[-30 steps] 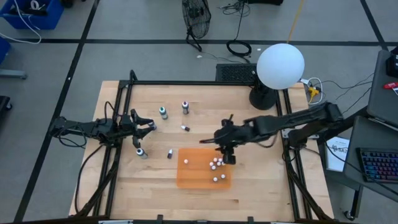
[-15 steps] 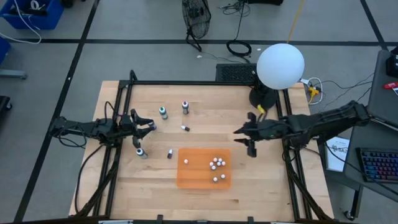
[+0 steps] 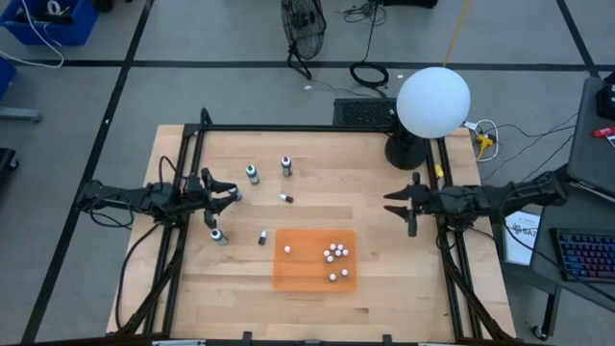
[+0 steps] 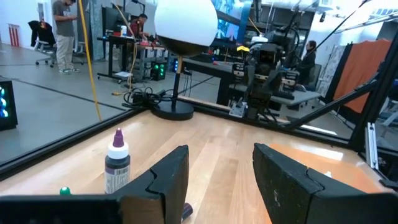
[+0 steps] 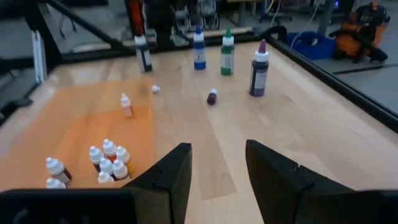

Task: Pick & Place food coloring
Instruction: Put the small red food coloring bottle into the orange bin

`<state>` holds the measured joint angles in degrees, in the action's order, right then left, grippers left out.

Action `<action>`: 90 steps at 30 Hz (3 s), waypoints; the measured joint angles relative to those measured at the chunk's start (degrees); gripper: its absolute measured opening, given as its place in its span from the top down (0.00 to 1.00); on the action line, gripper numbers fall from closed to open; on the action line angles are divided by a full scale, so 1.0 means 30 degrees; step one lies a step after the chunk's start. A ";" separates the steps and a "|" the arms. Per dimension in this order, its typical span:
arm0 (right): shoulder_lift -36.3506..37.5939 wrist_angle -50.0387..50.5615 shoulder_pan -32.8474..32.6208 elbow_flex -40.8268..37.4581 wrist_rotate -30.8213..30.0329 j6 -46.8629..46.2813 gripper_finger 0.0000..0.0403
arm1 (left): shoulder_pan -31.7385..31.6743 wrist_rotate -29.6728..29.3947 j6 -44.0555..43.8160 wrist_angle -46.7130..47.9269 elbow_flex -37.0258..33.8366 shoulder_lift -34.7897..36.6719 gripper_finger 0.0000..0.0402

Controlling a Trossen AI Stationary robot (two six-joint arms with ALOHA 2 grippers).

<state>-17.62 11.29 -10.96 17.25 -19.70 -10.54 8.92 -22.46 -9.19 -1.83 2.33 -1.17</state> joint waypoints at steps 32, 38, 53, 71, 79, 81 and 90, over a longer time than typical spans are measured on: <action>0.5575 -0.4666 -0.0007 -0.3839 -0.0417 0.0733 0.65 | -0.0528 -0.3876 -0.4471 0.0009 0.0972 -0.6072 0.55; 0.5571 -0.4620 -0.0007 -0.3832 -0.0417 0.0733 0.65 | -0.1510 -0.2712 -0.2677 -0.0001 0.4179 -1.2735 0.55; 0.5571 -0.4686 -0.0007 -0.3773 -0.0403 0.0740 0.65 | -0.3196 0.1039 0.4283 -0.1754 1.0613 -2.6895 0.55; 0.5564 -0.4686 -0.0007 -0.3751 -0.0396 0.0740 0.65 | -0.5713 0.4187 0.5530 -0.0861 1.1970 -3.1379 0.55; 0.5564 -0.4686 -0.0007 -0.3751 -0.0395 0.0740 0.65 | -0.6133 0.4986 0.5847 -0.0839 1.1970 -3.1379 0.55; 0.5564 -0.4686 -0.0007 -0.3751 -0.0395 0.0747 0.65 | -0.6216 0.5198 0.5909 -0.0829 1.1978 -3.1379 0.56; 0.5564 -0.4686 -0.0007 -0.3751 -0.0395 0.0747 0.65 | -0.6639 0.6173 0.5916 -0.0749 1.1970 -3.1379 0.83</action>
<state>-0.93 -2.76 -10.98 6.00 -20.88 -8.29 -10.99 -3.94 8.56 -4.08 38.24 -95.31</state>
